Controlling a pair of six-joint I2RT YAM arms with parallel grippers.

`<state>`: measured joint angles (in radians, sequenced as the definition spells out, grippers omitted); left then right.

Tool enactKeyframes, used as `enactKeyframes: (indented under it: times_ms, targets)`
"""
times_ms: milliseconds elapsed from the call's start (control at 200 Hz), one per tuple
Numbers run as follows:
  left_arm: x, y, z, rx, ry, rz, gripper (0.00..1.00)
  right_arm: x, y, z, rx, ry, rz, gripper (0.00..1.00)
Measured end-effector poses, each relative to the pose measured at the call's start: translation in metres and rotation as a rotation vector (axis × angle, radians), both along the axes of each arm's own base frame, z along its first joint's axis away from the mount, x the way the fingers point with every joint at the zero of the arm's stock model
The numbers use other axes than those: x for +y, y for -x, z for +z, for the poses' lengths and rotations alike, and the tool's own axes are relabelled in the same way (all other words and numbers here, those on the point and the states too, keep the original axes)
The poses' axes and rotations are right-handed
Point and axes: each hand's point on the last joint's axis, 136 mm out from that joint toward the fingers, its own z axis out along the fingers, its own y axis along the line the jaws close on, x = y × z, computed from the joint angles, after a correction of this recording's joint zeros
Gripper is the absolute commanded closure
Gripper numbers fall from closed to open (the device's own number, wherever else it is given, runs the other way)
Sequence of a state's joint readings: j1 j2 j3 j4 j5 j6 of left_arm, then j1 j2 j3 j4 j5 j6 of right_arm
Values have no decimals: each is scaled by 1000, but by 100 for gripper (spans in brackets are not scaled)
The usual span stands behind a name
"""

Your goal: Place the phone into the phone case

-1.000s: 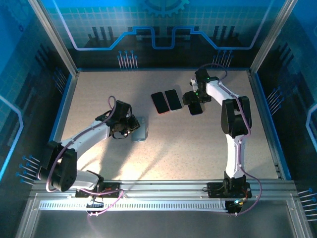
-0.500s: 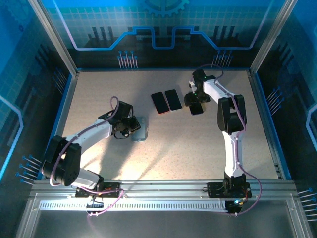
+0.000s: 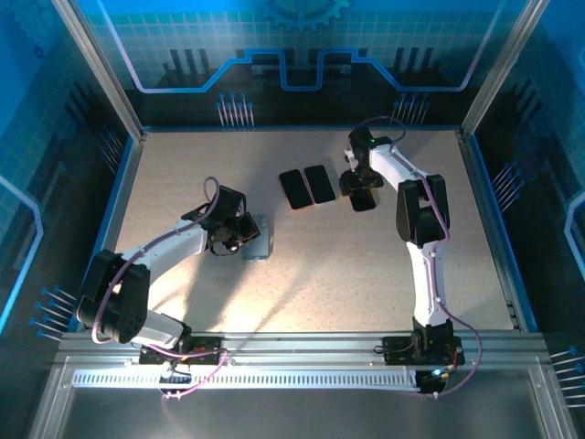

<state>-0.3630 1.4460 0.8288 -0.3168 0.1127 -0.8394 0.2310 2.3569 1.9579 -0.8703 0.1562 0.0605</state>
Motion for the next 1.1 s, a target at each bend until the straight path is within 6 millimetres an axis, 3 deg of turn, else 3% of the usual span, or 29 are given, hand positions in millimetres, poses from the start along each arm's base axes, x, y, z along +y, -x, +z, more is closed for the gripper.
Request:
enactKeyframes:
  times_ms: [125, 340, 535, 700, 846, 1001, 1101]
  targets:
    - [0, -1, 1, -6, 1, -1, 86, -1, 1, 2, -8, 0, -4, 41]
    - [-6, 5, 11, -34, -35, -61, 85, -2, 15, 4, -25, -6, -3, 43]
    - [-12, 4, 23, -73, -26, -88, 82, -2, 56, 14, 29, -8, 23, 43]
    - [-25, 0, 27, -93, 23, -116, 71, 3, 83, 51, -14, -52, 44, 43]
    - [-43, -11, 19, -82, 76, -149, 66, 21, 110, 80, -63, -89, 90, 43]
    - [-72, -23, 11, -59, 130, -206, 64, 49, 147, 80, -39, -130, 146, 43]
    - [-93, -32, 15, -70, 179, -234, 56, 61, 166, 74, -3, -155, 161, 43]
